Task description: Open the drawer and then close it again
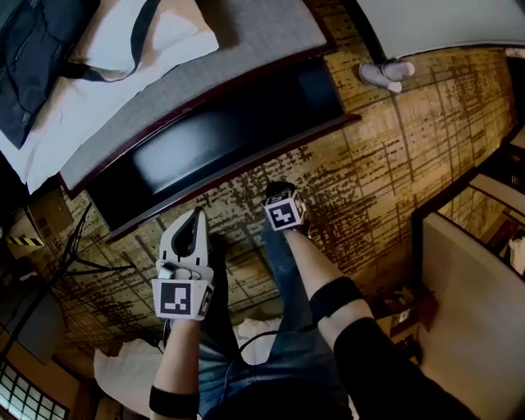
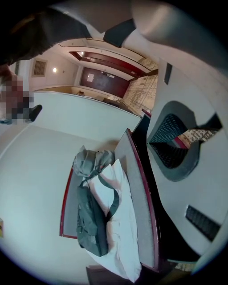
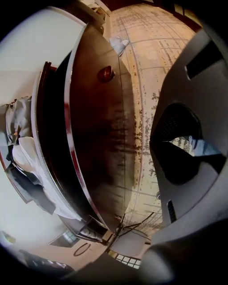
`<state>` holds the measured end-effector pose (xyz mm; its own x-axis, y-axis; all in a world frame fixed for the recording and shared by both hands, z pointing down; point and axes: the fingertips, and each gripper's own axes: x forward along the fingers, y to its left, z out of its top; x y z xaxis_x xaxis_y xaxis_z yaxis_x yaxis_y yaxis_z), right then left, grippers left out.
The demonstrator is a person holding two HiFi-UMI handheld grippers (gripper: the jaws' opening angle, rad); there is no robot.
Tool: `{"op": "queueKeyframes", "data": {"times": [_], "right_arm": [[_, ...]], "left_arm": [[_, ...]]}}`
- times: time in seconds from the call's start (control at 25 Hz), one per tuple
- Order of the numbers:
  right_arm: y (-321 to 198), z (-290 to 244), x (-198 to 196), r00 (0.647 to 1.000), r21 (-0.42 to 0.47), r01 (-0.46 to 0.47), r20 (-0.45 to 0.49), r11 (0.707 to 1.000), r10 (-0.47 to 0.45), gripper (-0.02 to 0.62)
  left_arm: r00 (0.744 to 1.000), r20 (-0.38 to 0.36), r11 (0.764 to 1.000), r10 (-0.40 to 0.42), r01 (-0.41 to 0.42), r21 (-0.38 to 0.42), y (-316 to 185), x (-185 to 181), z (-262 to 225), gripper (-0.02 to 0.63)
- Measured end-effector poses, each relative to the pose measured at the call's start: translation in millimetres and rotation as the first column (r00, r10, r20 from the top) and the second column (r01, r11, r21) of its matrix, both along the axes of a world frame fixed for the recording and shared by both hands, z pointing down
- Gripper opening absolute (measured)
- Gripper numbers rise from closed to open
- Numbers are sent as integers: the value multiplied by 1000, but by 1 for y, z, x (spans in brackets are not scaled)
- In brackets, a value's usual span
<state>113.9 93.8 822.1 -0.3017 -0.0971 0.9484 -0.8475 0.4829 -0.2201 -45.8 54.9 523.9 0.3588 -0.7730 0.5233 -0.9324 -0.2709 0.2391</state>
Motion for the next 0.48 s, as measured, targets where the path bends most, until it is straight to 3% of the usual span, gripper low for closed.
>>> {"op": "queueKeyframes", "data": {"times": [0.16,0.48], "right_arm": [[-17,20,-11,1000,55,19,14,998,-19,3],[-59,13,-31,998,160,6,62,987,-17,2]], "left_arm": [[999,39,1000,3,-4,14,5,-13,32,3],[1000,23,999,-6,7,-44,1,-8,51,3]]}}
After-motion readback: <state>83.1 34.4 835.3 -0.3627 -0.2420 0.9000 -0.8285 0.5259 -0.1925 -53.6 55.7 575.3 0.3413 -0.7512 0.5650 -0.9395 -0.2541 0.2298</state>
